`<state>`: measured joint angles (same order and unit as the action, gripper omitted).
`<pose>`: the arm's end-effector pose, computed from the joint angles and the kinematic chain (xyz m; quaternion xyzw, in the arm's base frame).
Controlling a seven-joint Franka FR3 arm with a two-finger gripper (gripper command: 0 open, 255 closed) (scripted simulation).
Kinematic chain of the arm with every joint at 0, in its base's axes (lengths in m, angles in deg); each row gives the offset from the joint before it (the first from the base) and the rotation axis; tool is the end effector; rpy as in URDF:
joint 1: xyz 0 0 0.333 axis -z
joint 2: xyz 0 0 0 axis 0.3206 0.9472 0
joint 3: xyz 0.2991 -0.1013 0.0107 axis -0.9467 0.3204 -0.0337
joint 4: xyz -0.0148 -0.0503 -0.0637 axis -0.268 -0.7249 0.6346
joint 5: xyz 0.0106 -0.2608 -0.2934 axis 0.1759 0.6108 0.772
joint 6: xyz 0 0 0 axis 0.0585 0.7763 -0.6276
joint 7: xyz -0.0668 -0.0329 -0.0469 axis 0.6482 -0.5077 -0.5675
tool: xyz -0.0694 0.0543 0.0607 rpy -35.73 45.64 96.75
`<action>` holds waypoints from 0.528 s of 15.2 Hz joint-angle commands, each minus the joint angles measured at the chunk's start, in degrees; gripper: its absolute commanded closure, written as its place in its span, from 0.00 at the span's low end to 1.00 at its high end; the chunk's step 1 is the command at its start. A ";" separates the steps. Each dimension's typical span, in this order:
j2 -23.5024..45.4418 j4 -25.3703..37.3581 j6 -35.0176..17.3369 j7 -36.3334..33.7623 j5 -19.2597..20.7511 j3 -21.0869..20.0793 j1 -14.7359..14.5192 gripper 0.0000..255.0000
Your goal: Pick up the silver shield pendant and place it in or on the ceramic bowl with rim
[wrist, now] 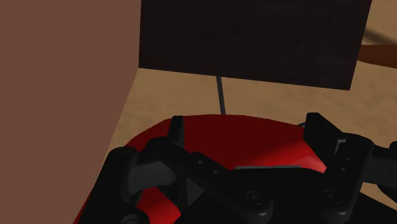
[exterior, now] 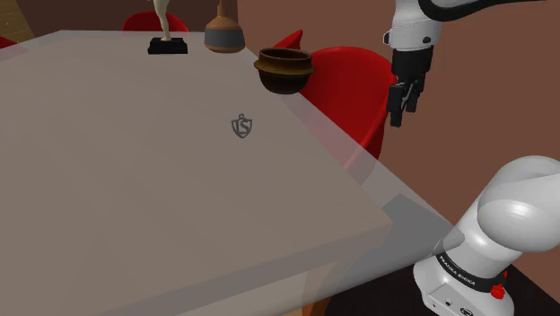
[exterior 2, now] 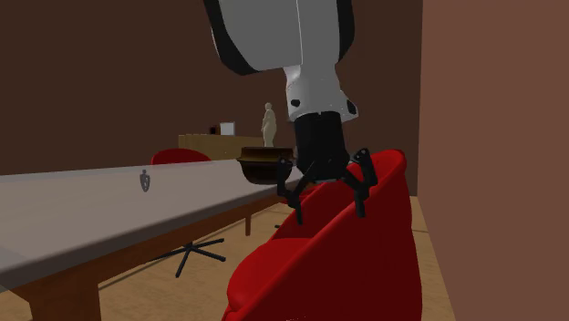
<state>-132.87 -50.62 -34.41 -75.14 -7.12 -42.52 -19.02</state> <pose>0.2930 0.0101 0.5388 0.9919 0.0573 -0.0935 0.0635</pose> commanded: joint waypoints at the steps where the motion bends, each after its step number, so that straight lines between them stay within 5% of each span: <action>1: 0.00 0.00 0.00 0.00 0.00 0.00 0.00 0.00; 8: 1.76 3.90 -2.57 -12.64 -6.26 -10.06 -2.23 0.00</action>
<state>-131.56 -47.57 -36.67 -85.65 -12.42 -50.96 -20.93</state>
